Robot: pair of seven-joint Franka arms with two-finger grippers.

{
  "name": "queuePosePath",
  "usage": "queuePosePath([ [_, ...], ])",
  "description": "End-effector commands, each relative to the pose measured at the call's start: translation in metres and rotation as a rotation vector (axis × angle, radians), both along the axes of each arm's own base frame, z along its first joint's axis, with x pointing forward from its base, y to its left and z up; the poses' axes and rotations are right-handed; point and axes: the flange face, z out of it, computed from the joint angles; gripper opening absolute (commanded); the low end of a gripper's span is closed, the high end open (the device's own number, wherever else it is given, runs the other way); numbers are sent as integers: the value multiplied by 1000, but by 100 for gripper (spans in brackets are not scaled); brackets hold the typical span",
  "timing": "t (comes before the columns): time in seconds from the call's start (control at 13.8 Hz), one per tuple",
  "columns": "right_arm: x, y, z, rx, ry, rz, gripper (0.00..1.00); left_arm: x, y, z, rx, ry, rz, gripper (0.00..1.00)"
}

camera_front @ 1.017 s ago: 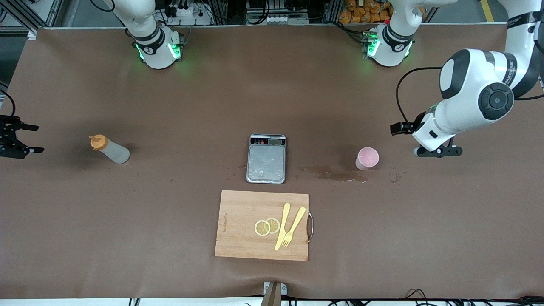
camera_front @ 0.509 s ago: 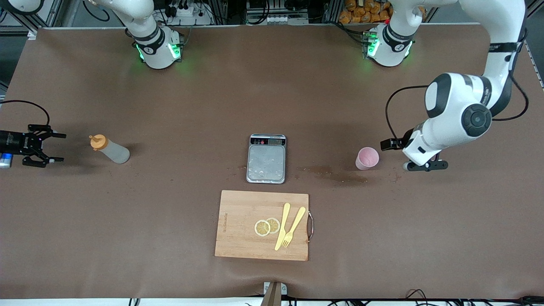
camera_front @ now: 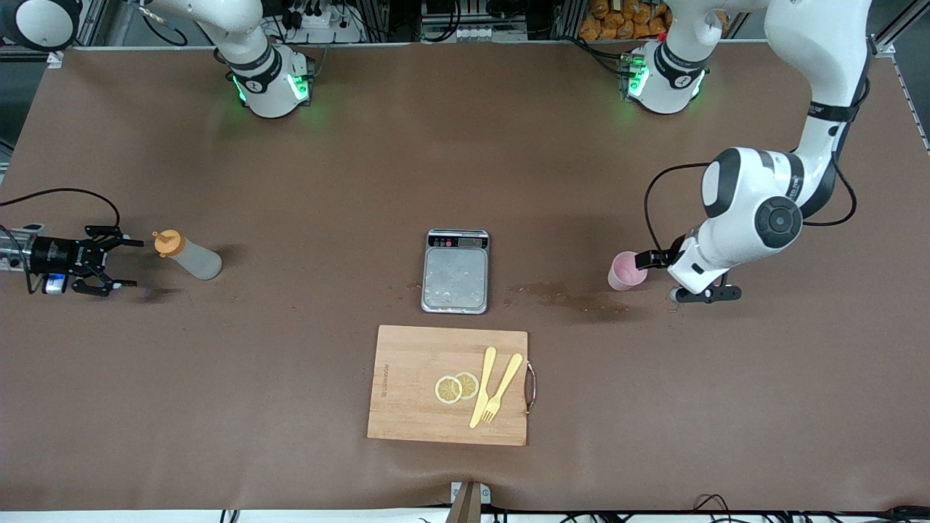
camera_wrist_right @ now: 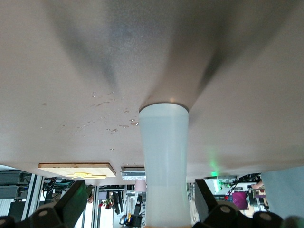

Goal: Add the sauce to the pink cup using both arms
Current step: 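Lower the left gripper around the pink cup while the right gripper reaches the bottle, then close the left gripper on the cup while the right gripper grasps the bottle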

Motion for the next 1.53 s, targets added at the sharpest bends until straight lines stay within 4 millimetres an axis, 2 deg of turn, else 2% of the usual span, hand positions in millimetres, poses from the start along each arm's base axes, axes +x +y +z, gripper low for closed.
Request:
queuePosePath([
  [0.0,6,9,-14,54,21,-24,100,-2,-8,-11,-13,-10,22,100],
  [0.36,-3,31,-56,163,85,-10,100,-3,-14,-24,-13,-20,16,100],
  [0.58,-1,42,-64,180,95,0,100,-5,-17,-30,-11,-12,8,100],
  [0.65,0,45,-64,182,96,6,100,-5,-17,-31,-11,-13,9,75],
  [0.8,0,52,-67,191,98,16,100,-6,-25,-35,-11,-17,-3,10],
  [0.87,1,58,-67,196,101,29,100,-6,-25,-37,-8,-15,-10,0],
  [1.16,1,75,-71,219,83,76,100,-7,-28,-35,-4,-20,-22,0],
  [1.31,-1,76,-72,223,82,76,100,-8,-33,-32,-5,-23,-30,0],
  [1.38,-2,74,-73,225,82,74,89,-8,-36,-30,-5,-24,-35,0],
  [1.45,-1,75,-73,225,82,76,74,-8,-36,-23,-6,-32,-37,0],
])
